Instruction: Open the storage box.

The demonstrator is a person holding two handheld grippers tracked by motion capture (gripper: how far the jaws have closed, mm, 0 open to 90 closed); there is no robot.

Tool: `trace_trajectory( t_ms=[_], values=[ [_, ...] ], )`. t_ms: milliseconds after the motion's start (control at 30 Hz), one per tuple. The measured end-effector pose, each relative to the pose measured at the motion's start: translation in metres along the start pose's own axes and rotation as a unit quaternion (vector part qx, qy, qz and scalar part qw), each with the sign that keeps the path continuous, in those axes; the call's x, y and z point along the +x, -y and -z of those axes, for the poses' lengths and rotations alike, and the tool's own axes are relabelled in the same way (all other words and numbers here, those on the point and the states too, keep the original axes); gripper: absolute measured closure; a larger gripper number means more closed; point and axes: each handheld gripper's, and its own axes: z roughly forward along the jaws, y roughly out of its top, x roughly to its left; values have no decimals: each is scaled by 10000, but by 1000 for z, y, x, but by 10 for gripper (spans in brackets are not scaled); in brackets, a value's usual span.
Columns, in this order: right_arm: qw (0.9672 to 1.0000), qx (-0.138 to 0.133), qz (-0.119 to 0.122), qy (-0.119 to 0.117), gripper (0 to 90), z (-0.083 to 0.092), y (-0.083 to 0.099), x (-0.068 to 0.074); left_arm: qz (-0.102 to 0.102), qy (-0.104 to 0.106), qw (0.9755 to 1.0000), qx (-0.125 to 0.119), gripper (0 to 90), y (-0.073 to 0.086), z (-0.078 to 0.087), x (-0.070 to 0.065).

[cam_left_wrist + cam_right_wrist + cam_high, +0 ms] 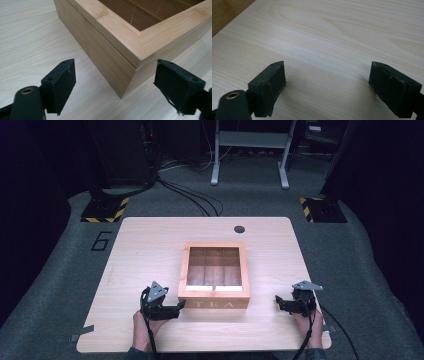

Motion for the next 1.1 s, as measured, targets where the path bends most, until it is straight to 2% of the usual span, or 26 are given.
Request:
trace_trajectory(
  t_ms=[233,400,533,667,1100],
  values=[
    [10000,-12,0,13,132,0,0,0,-139,114,9998,-116,308,0,-1,-3],
    [10000,-16,-1,12,132,0,0,0,-218,187,9995,-163,356,0,-1,-5],
    [10000,-13,-2,12,132,0,0,0,-375,212,9989,-206,373,-1,-2,-7],
    [10000,-14,-1,13,132,0,0,0,-427,170,9987,-227,377,-1,-2,-8],
    [10000,-13,-2,13,132,0,0,0,-482,77,9981,-378,376,-4,0,-11]
  ],
)
